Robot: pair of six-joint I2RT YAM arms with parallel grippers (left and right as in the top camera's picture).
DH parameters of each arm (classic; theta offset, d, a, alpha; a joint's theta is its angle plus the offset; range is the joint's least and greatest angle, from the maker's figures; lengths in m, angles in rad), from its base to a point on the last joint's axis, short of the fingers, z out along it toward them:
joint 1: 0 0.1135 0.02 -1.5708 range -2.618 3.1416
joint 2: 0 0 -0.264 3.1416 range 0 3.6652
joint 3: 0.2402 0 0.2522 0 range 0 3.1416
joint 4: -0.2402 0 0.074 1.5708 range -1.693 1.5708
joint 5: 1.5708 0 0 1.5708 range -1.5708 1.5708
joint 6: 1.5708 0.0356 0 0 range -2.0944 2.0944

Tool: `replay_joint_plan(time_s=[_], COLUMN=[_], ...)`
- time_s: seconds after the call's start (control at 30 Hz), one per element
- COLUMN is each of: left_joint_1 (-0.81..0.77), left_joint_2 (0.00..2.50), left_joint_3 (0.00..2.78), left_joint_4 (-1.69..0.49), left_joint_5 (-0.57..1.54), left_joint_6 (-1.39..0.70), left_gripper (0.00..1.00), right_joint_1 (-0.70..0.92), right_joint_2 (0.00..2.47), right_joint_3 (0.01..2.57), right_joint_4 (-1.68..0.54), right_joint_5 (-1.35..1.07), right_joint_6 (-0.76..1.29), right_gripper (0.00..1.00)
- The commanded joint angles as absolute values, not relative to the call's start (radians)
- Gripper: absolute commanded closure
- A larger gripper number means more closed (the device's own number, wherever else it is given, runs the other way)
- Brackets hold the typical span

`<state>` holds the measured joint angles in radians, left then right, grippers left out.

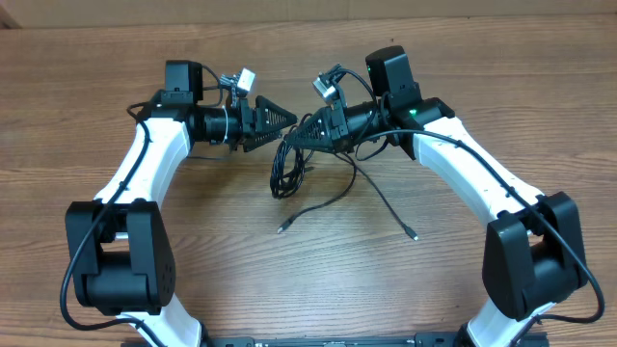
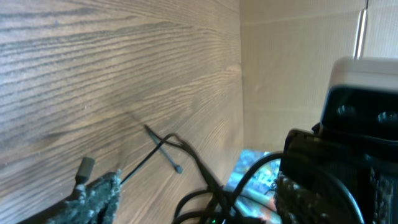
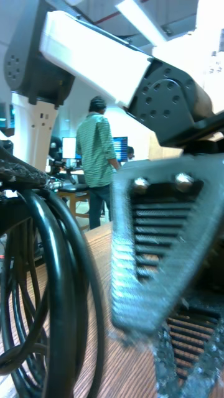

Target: Untangle cables

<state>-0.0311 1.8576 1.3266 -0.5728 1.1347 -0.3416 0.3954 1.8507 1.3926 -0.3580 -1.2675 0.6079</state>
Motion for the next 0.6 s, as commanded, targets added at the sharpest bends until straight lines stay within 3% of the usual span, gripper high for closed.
replay_joint_plan(time_s=[0.0,0.2,0.3,0.47,0.57], left_joint_1=[-0.031,-0.038,-0.038,-0.038,-0.041], left_joint_2=[1.864,1.864,1.864,1.864,1.864], left_joint_3=[1.336,1.336,1.336,1.336,1.336], left_joint_4=[-0.566,-0.572,-0.571,-0.581,-0.611], left_joint_5=[1.139,1.121,1.198,1.353,1.346], left_joint_6=[-0.435,-0.434,-0.464,-0.479,-0.476], left_gripper=[0.22,0.2,0.04,0.22,0.39], right_joint_1=[0.402,0.403,0.403,0.402,0.402], right_joint_2=[1.844,1.844,1.844,1.844,1.844], right_joint_3=[1.41,1.409,1.408,1.408,1.408], right_joint_4=[-0.352,-0.355,-0.378,-0.437,-0.435], right_joint_5=[-1.326,-1.341,-1.341,-1.34,-1.341], right_joint_6=[0.524,0.522,0.466,0.383,0.383], right_gripper=[0.96,0.96,0.96,0.96,0.96])
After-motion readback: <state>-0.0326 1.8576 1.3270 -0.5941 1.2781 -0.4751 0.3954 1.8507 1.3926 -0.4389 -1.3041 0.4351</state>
